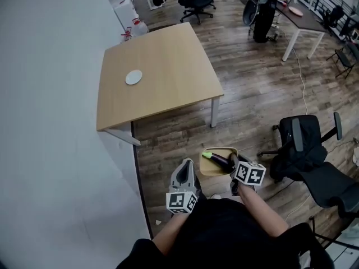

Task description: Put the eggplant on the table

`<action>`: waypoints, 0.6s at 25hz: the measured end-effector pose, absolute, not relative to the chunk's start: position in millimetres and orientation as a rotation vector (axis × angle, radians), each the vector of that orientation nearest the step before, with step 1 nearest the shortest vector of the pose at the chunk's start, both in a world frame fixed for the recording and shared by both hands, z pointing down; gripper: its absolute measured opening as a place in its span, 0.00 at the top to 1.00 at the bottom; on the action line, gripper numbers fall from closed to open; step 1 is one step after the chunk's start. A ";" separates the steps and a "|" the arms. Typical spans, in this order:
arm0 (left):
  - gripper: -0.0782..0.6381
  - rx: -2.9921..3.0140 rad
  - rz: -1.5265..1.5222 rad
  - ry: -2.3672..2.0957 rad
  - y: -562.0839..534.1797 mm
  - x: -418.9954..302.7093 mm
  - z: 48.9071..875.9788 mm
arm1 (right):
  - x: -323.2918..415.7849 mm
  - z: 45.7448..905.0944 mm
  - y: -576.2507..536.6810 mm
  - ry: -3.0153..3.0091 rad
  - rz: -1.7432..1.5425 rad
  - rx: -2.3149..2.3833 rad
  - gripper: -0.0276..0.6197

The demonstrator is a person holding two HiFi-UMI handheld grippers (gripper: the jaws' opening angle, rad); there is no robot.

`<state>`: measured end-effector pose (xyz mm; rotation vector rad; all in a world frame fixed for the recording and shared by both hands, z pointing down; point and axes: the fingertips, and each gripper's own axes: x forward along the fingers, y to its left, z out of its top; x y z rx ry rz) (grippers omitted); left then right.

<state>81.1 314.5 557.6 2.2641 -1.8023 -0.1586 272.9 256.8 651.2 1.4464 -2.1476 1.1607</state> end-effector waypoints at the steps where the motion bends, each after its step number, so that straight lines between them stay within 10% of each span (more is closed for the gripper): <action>1: 0.87 2.264 -0.158 -1.795 304.3 76.8 559.9 | 271.1 652.2 247.8 -2.139 1.163 1.456 0.86; 15: 0.87 2.241 -0.152 -1.717 135.5 -33.5 566.0 | 163.7 634.0 75.0 -2.093 1.039 1.486 0.86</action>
